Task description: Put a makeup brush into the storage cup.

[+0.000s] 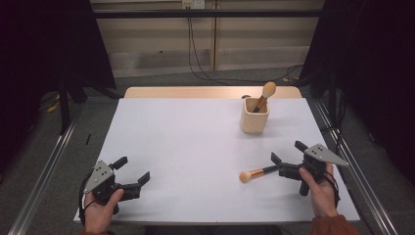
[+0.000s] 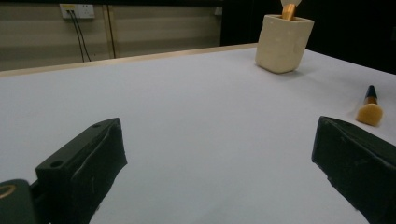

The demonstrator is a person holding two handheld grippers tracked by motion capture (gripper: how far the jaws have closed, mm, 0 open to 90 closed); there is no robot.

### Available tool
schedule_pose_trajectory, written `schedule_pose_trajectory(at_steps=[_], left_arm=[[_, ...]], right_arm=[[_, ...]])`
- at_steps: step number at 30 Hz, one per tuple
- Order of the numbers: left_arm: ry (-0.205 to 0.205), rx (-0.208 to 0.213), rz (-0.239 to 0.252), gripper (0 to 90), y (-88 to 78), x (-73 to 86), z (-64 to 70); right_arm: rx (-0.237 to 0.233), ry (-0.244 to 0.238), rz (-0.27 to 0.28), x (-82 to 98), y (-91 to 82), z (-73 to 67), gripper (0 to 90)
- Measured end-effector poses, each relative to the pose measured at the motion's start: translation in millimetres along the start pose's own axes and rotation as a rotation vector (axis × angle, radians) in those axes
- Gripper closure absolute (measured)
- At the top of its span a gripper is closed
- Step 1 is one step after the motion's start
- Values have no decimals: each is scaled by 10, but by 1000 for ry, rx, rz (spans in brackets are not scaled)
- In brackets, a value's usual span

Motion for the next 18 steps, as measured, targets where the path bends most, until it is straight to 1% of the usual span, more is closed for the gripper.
schedule_pose_trajectory(at_steps=[1, 3, 6, 7, 9, 10, 11, 13, 16, 17, 18], left_arm=[[-3, -2, 1, 26, -12, 2, 5], [4, -9, 0, 25, -35, 3, 10], [0, -9, 2, 25, -48, 2, 28], [-2, -10, 2, 26, -48, 3, 33], [4, -13, -1, 26, -52, 6, 37], [1, -14, 1, 26, -57, 6, 40], [1, -16, 2, 26, -65, 4, 40], [3, -19, 1, 26, -78, 6, 42], [2, -15, 6, 26, -88, 3, 61], [5, -13, 7, 26, -94, 1, 66], [-10, -9, 12, 25, -96, -3, 73]], right_arm=[[-5, 10, -4, 36, -36, -20, 5], [-7, -6, -16, 91, -91, -30, 6], [14, 11, 6, 133, -189, -28, 18], [9, 12, 1, 151, -226, -38, 8], [0, -3, -7, 175, -271, -47, 7], [1, 4, -6, 189, -297, -52, 7], [2, 1, -14, 213, -322, -57, 7], [8, -23, -21, 239, -376, -75, 6], [-1, -10, -10, 266, -443, -93, 6], [-1, -13, -10, 277, -458, -95, 5], [-1, -11, -11, 291, -476, -103, 6]])
Point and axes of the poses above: each handheld gripper's, and its own axes: y roughly forward along the jaws, x roughly out of its underside, z roughly to its right, the point moved 7 cm from there along y, roughly forward along the jaws, and after that the axes turned 1 degree about -y, right-handed, at the moved point
